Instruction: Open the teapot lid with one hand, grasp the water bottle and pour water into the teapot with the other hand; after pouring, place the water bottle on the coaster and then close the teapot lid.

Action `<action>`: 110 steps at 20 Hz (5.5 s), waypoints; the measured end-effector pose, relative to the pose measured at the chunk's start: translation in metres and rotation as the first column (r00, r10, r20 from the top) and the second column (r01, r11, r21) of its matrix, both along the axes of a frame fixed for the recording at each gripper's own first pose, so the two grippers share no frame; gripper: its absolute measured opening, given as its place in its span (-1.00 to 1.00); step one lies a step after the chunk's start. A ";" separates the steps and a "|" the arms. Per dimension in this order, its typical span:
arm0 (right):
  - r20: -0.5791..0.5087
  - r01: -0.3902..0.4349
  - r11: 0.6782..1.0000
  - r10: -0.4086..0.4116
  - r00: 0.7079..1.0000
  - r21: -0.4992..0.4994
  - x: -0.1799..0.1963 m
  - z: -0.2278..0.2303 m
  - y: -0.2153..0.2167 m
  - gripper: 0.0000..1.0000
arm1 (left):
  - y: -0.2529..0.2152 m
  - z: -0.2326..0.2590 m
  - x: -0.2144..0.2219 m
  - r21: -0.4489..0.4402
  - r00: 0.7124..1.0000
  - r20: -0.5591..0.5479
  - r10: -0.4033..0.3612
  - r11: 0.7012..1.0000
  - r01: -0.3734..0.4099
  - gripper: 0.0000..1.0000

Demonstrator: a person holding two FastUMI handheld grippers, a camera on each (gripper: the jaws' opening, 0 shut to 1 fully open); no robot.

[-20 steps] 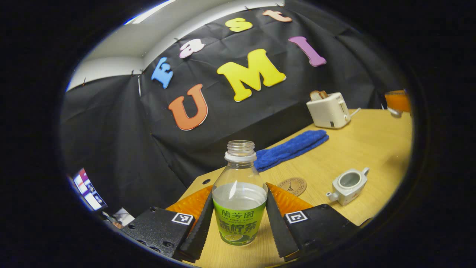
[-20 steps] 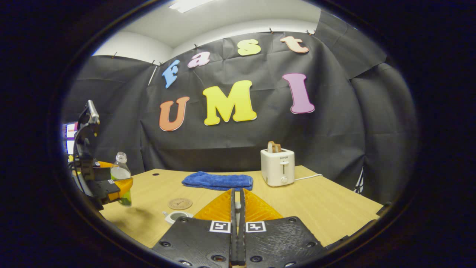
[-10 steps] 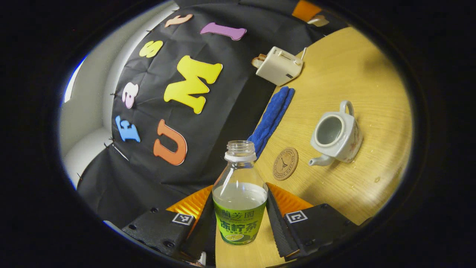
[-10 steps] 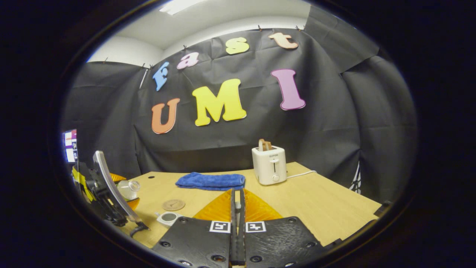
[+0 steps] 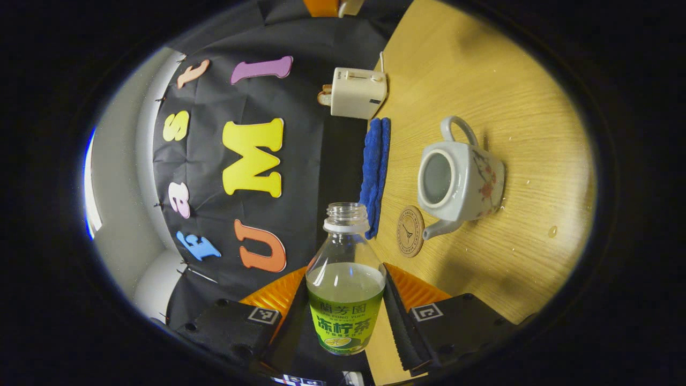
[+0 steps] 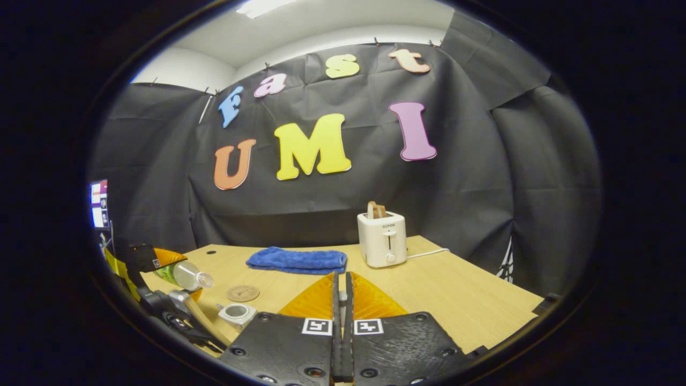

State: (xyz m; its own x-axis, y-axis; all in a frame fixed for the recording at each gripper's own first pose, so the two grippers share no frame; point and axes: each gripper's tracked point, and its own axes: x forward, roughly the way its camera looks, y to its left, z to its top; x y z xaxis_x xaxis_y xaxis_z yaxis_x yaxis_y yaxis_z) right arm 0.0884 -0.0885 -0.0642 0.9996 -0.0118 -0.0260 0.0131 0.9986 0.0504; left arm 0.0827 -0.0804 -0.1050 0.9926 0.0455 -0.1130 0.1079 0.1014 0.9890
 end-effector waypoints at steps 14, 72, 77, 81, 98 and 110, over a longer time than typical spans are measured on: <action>-0.004 -0.031 0.999 0.031 1.000 0.014 0.000 0.001 0.008 -0.99 | -0.014 -0.005 0.000 0.320 0.999 -0.037 -0.028 0.947 0.038 0.48; -0.004 -0.033 0.999 0.033 0.999 0.028 -0.008 0.005 0.007 -0.99 | -0.027 0.039 -0.006 0.567 0.998 -0.038 -0.043 0.822 0.056 0.49; -0.014 -0.024 0.999 0.024 1.000 0.030 -0.004 0.000 0.005 -1.00 | -0.019 0.012 -0.003 0.368 0.994 -0.086 -0.063 0.925 0.090 0.41; -0.015 -0.008 1.000 0.008 1.000 0.015 -0.004 0.000 0.002 -0.99 | -0.006 0.000 0.000 0.073 0.993 -0.109 -0.045 0.996 0.053 0.48; -0.008 -0.011 1.000 0.011 1.000 0.013 -0.006 0.002 0.010 -0.99 | 0.001 0.059 0.097 -0.999 0.997 0.002 -0.079 0.036 0.005 0.52; -0.067 -0.003 0.999 0.006 0.998 0.045 0.011 -0.025 -0.002 -1.00 | -0.021 0.018 0.132 -0.999 0.996 -0.032 -0.081 0.030 -0.030 0.58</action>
State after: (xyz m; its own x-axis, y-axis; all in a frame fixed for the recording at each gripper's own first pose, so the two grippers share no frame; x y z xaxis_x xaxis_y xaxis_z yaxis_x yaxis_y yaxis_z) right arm 0.0995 -0.0903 -0.0892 0.9956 -0.0046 -0.0935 0.0135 0.9954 0.0944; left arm 0.2152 -0.1018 -0.0866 0.9781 -0.1917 -0.0806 0.1856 0.9796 -0.0777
